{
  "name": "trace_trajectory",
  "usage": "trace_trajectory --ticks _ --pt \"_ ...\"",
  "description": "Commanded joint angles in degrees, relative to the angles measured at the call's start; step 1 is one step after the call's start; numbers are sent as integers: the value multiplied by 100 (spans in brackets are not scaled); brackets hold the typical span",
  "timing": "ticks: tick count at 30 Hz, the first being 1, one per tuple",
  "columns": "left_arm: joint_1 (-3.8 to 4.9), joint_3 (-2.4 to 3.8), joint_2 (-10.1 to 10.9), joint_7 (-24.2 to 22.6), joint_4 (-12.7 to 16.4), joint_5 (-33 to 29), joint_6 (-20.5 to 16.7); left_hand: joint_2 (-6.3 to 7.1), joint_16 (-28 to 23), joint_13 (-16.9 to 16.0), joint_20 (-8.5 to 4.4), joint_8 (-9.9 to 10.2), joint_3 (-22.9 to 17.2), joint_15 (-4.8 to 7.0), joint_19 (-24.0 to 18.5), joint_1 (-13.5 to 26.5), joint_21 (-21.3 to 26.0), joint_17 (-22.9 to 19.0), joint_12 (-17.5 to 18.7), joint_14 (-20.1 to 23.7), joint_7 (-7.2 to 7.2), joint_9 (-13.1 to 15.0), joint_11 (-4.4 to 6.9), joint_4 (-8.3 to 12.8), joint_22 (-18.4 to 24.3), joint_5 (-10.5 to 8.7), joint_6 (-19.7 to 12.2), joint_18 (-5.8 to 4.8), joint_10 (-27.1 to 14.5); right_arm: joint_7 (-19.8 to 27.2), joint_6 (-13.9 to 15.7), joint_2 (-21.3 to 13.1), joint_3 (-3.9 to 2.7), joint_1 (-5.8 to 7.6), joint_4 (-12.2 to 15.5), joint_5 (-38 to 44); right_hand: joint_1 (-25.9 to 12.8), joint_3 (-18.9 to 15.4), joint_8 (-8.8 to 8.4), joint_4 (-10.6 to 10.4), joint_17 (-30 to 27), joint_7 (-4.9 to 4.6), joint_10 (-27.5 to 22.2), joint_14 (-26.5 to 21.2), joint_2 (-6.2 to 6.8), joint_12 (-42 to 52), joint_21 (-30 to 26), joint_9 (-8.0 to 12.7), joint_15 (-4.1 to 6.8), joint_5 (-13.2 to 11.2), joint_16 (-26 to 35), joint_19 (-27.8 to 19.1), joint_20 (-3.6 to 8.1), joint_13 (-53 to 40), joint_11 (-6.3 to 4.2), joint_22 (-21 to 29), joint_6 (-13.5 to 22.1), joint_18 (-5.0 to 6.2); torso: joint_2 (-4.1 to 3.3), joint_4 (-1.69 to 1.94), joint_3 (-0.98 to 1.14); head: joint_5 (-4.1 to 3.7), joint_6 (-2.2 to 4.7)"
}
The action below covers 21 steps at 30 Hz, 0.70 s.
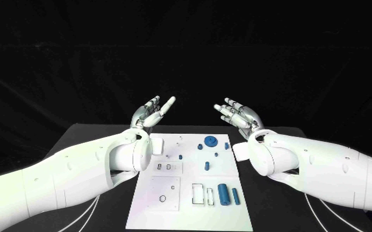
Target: Assemble the parts on the task board
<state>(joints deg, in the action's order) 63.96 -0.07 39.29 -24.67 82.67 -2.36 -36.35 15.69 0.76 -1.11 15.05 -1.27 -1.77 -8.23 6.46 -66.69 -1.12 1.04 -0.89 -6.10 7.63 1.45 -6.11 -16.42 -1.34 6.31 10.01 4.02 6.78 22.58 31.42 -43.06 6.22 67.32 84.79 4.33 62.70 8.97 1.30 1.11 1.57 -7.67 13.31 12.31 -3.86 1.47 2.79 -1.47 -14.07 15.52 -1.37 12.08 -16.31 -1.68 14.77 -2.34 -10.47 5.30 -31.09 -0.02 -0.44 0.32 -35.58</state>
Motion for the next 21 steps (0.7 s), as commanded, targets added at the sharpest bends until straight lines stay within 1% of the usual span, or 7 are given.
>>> trace_trajectory --ticks 1,4,7,8,11,14,21 --pt "7 3 -12 121 -1 -71 330 -40 97 -58 165 -81 -125 -158 55 -311 -70 51 -103 -278 267 47 -228 -87 -26 21 320 133 372 -439 -1007 26 57 72 -66 497 539 181 171 207 93 -934 942 980 -12 175 248 -94 -62 87 -185 470 -41 -88 70 -129 -768 62 0 0 -1 0 0" --pt "7 3 -12 121 -1 -71 330 -164 232 -127 195 -183 -339 -360 483 -377 -246 124 -238 -827 479 104 -460 -100 -127 -23 757 194 956 -517 -1171 40 105 128 -107 566 743 300 304 397 149 -903 1871 1892 35 326 413 -159 28 101 -335 759 -41 -145 8 -202 -1441 142 0 0 -1 0 0" --pt "7 3 -12 121 -1 -71 330 -221 366 -149 188 -259 -401 -452 1098 -508 -510 185 -297 -1389 507 142 -496 -81 -266 -29 1101 204 1314 -536 -1213 43 117 142 -117 584 848 377 372 507 173 -878 2467 2458 70 403 506 -187 90 85 -402 917 -41 -170 -45 -239 -1862 194 0 0 -1 0 0" --pt "54 3 364 4 242 -44 386 -275 433 -173 186 -377 -460 -427 1421 -581 -648 213 -354 -1674 516 203 -515 -77 -337 -48 1523 204 1575 -231 -582 -37 111 234 -228 2030 894 417 410 559 188 -860 2811 2796 87 445 578 -202 128 72 -443 1060 -41 -184 -77 -269 -2113 232 -125 3 -40 -79 -32" --pt "78 3 432 -6 258 28 436 -474 679 -259 180 -616 -690 -414 2483 -790 -1114 309 -575 -2693 578 315 -618 -61 -558 -115 2429 213 2565 -248 -519 -57 111 264 -225 2264 951 498 438 641 202 -820 3362 3345 118 463 717 -205 192 44 -457 1338 -42 -196 -130 -320 -2533 295 -165 16 -43 -92 -26" --pt "110 3 498 -2 278 101 499 -636 1003 -382 161 -944 -1409 -255 3171 -916 -1448 422 -970 -3987 640 448 -584 -51 -676 -178 3667 378 4130 -282 -488 -84 110 298 -213 2477 961 580 412 687 204 -796 3606 3683 138 398 813 -192 241 33 -406 1535 -38 -191 -163 -342 -2850 344 -197 32 -49 -121 -32" --pt "167 3 760 21 465 167 662 -665 949 -268 157 -866 -1677 -104 3455 -1062 -1567 370 -823 -4635 539 336 -473 17 -647 -254 4047 561 4668 -480 -529 -207 106 396 -131 2916 935 694 368 720 210 -791 3882 4079 185 305 1026 -204 316 39 -357 2008 -38 -194 -209 -403 -3344 422 -290 82 -41 -145 -24"
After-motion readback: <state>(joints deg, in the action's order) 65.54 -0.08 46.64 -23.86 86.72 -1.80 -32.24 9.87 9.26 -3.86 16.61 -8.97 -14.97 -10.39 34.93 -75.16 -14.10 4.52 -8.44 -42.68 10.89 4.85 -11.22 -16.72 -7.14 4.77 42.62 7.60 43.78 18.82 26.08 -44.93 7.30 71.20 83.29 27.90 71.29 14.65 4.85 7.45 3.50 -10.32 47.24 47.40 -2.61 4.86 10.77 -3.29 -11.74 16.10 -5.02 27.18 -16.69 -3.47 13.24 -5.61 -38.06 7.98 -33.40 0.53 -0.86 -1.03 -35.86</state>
